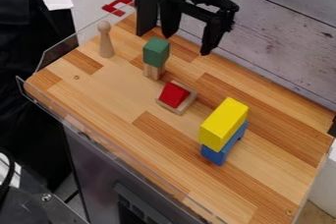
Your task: Put the green cube on top of the yellow rectangle
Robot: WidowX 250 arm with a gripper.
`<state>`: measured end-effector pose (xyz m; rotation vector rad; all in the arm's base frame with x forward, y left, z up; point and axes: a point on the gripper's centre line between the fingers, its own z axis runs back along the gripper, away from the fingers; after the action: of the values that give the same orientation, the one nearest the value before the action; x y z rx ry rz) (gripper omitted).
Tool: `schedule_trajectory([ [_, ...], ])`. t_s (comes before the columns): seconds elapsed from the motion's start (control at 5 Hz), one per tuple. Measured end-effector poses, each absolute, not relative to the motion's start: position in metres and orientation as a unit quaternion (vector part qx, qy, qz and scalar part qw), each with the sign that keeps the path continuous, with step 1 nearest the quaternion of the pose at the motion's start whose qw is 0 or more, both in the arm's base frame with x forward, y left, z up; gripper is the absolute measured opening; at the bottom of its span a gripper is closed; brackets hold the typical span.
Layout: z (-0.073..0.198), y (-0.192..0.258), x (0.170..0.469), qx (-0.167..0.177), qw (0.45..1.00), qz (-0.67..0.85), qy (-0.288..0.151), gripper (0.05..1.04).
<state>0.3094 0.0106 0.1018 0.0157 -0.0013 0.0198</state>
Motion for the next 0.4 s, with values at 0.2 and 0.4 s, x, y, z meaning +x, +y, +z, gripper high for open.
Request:
schedule_trajectory([
  [0.2,0.0919,0.0105,0.3060,0.008,1.000,0.011,0.017,1.000],
  [0.4,0.0896,0.0180,0.3041,0.018,1.000,0.010,0.019,1.000],
])
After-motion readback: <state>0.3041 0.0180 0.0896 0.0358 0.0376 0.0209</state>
